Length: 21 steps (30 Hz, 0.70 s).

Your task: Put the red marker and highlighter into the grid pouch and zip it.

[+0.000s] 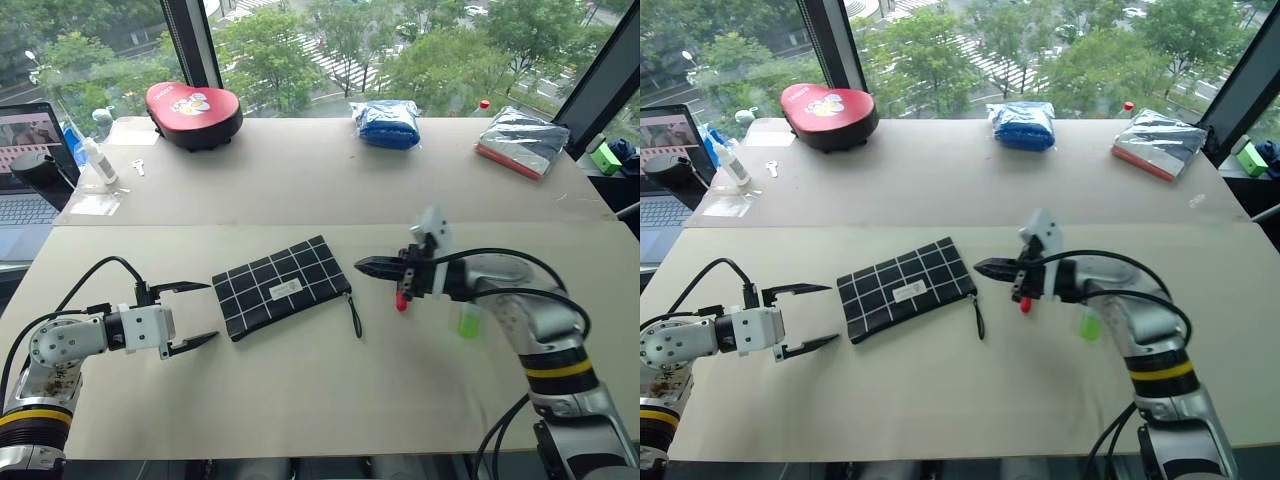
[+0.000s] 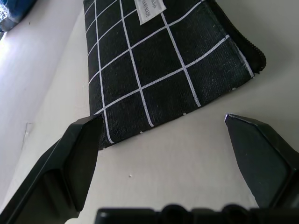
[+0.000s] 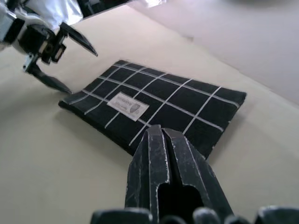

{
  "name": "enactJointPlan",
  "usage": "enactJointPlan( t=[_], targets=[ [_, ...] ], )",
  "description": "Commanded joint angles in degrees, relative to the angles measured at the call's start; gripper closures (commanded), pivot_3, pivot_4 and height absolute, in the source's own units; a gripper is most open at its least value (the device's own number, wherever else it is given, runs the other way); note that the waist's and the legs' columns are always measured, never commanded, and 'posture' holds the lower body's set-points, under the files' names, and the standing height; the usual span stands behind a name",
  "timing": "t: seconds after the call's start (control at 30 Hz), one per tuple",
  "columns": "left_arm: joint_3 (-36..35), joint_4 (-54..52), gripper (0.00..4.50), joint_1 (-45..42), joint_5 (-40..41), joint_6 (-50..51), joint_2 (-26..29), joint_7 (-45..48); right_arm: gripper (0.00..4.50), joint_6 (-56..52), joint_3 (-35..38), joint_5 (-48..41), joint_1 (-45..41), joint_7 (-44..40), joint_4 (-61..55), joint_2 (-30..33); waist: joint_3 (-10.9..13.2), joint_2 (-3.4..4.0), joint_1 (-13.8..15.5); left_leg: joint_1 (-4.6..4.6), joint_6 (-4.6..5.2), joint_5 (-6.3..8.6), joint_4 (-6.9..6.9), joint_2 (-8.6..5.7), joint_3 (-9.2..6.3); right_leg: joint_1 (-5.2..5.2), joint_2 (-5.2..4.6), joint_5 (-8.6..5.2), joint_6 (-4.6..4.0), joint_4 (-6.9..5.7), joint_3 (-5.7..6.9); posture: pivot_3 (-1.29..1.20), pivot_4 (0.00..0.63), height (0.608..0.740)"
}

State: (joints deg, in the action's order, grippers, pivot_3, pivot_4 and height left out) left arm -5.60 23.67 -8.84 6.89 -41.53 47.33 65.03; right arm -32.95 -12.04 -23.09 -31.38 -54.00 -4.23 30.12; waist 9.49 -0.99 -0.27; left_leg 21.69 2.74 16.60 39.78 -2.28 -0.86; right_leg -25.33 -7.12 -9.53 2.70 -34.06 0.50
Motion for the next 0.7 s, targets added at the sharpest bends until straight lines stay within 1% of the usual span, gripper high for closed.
enactJointPlan(
  t=[0.03, 0.17, 0.23, 0.37, 0.7],
  targets=[
    [1.05, 0.15, 0.00, -1.13, 0.25, -0.97, -0.07, -0.97, 4.43, 4.51, -4.68, 6.05, -3.40, 0.79, 3.14, -2.36, 0.00, 0.00, -0.07, 0.01, 0.00, 0.00, 0.00, 0.00, -0.01, 0.00, 0.00, 0.00, 0.00, 0.00, 0.04, 0.00, 0.150, 0.740],
    [1.98, 0.73, 0.00, -1.86, 0.60, -1.34, -0.61, -1.42, 4.43, 6.79, -7.55, 11.12, -4.70, 2.03, 6.90, -3.85, 0.00, 0.00, -0.09, 0.00, -0.04, -0.03, 0.01, 0.00, -0.01, 0.01, -0.01, 0.03, -0.06, -0.03, 0.19, 0.00, 0.150, 0.740],
    [2.71, 0.84, 0.00, -2.07, 0.59, -2.02, -1.04, -1.51, 4.43, 8.63, -9.05, 14.06, -4.88, 2.18, 8.68, -3.57, 0.00, 0.00, -0.12, 0.01, -0.06, -0.04, 0.01, 0.00, -0.01, 0.00, -0.01, 0.04, -0.06, -0.03, 0.22, 0.00, 0.150, 0.740],
    [3.53, 1.19, 0.00, -2.26, 0.48, -2.88, -1.50, -1.84, 4.43, 10.05, -9.55, 16.80, -5.16, 1.96, 10.76, -3.39, 0.00, 0.01, -0.28, 0.00, -0.08, -0.05, 0.01, 0.00, -0.01, 0.01, -0.01, 0.04, -0.06, -0.04, 0.23, 0.00, 0.150, 0.740],
    [5.74, 1.41, 0.00, -3.15, 0.05, -4.56, -2.68, -2.45, 4.43, 7.96, -13.21, 24.14, -5.59, 1.27, 11.99, -1.81, -0.03, -0.01, -0.24, -0.22, -0.07, -0.04, 0.01, -0.01, -0.01, 0.20, -0.01, 0.04, -0.06, -0.03, 0.24, 0.00, 0.150, 0.740]
  ],
)
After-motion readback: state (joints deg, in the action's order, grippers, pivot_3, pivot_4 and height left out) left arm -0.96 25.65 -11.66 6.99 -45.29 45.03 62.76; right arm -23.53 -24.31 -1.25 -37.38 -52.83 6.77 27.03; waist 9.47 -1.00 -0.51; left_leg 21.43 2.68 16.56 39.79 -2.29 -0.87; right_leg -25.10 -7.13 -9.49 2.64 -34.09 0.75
